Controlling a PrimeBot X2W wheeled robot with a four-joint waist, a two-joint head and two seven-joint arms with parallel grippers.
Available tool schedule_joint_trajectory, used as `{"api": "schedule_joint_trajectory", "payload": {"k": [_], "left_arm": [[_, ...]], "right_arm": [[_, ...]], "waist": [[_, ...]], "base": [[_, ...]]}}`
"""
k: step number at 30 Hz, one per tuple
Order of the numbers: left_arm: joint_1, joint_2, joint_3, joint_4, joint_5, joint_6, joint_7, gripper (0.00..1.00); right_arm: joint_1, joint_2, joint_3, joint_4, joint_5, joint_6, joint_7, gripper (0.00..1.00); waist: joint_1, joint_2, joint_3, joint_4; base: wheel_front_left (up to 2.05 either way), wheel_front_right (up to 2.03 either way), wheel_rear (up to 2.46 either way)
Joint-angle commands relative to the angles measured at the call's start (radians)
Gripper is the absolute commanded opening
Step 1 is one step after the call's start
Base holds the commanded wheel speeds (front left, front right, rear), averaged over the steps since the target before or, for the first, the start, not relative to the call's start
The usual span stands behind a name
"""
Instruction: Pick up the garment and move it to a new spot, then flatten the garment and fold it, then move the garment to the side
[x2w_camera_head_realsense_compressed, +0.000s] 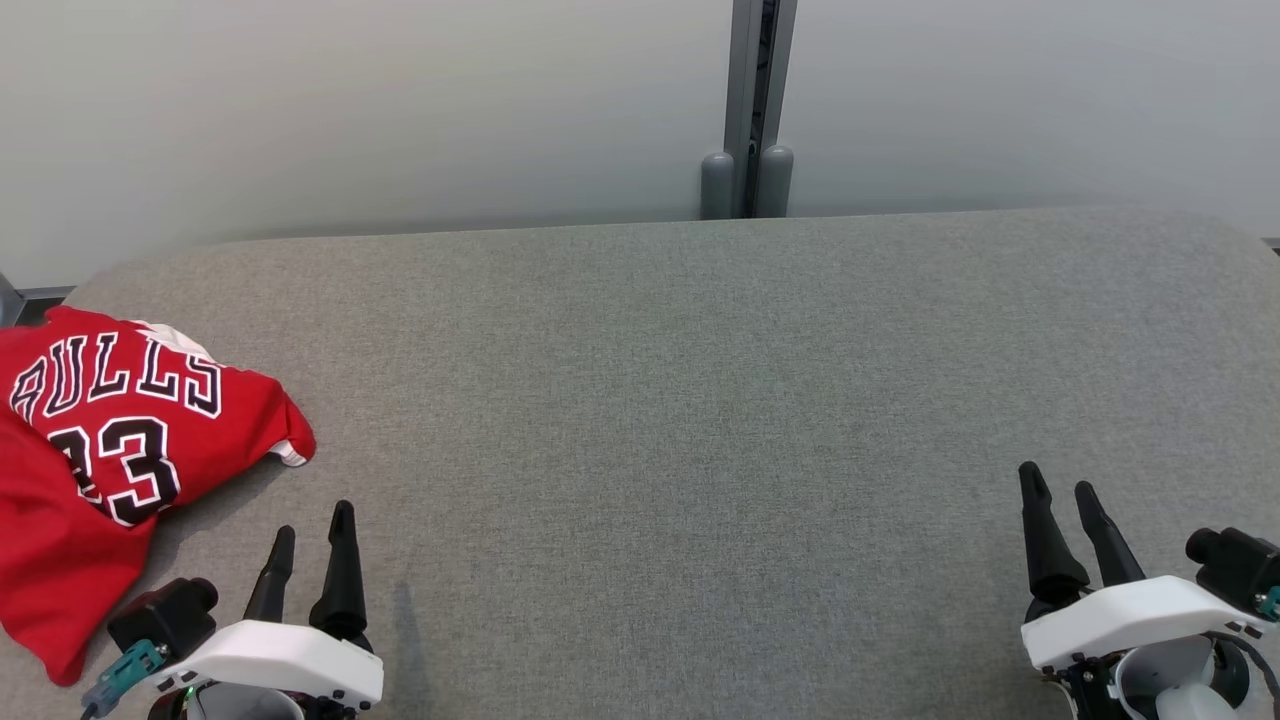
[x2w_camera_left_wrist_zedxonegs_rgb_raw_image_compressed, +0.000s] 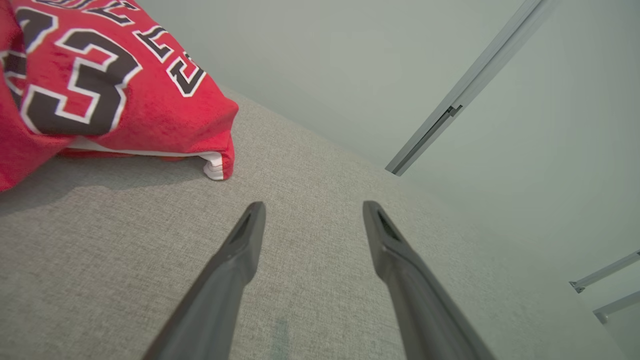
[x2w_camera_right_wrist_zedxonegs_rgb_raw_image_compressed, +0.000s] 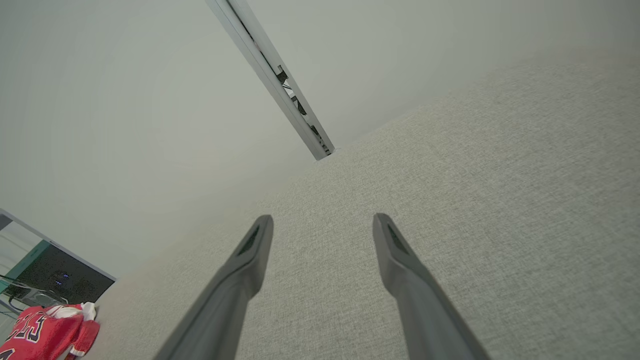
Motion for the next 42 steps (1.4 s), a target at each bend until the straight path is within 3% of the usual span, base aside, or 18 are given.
{"api": "schedule_joint_trajectory", "payload": {"k": [1,42], "left_arm": [[-0.031,0.007,-0.004,-0.008,0.034,0.008,-0.011,1.00],[-0.005,0.011,-0.038,0.018,0.428,0.044,-0.105,1.00]], "right_arm": [[-0.019,-0.008,0.003,-0.003,-0.033,0.001,-0.014,1.00],[-0.015,-0.006,-0.026,0.032,-0.436,0.002,-0.107,1.00]], "waist": [[0.0000,0.0000,0.000,0.000],[0.0000,0.0000,-0.011,0.003]], "base": [[0.00,0.00,0.00],[0.00,0.00,0.00]]}}
